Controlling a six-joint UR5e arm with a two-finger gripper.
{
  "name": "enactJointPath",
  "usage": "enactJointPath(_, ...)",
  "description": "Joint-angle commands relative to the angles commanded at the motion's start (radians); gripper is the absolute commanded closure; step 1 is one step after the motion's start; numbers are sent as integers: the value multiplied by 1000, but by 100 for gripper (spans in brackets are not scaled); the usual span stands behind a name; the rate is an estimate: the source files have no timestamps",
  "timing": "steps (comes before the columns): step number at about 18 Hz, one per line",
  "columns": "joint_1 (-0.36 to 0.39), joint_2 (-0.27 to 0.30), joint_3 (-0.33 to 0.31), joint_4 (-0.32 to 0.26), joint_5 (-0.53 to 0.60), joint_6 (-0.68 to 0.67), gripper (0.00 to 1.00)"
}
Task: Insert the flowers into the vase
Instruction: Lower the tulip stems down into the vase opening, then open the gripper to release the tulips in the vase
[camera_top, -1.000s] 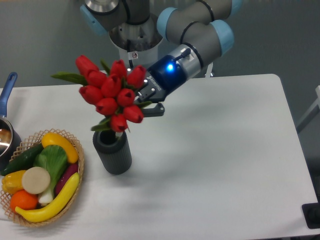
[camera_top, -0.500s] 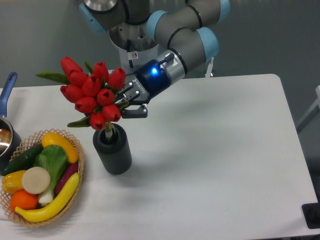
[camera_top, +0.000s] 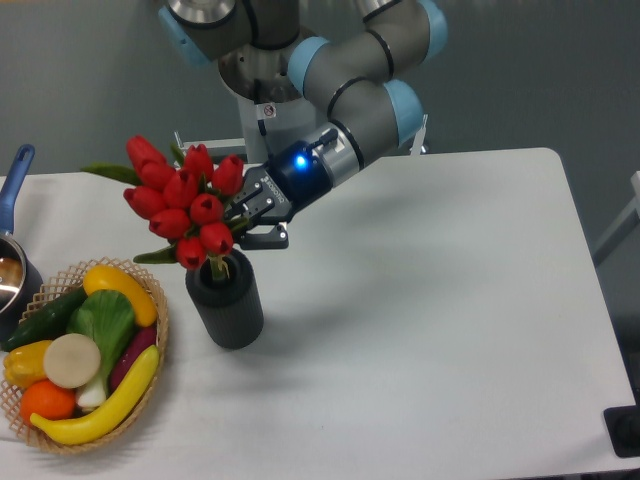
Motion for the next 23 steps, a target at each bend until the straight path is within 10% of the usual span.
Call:
enactJointPath(10, 3, -28, -43, 0, 0, 86, 53)
enactJointPath(17, 14, -25, -54, 0, 2, 85, 0)
enactJointPath(23, 35, -19, -60, 6, 11, 86, 0)
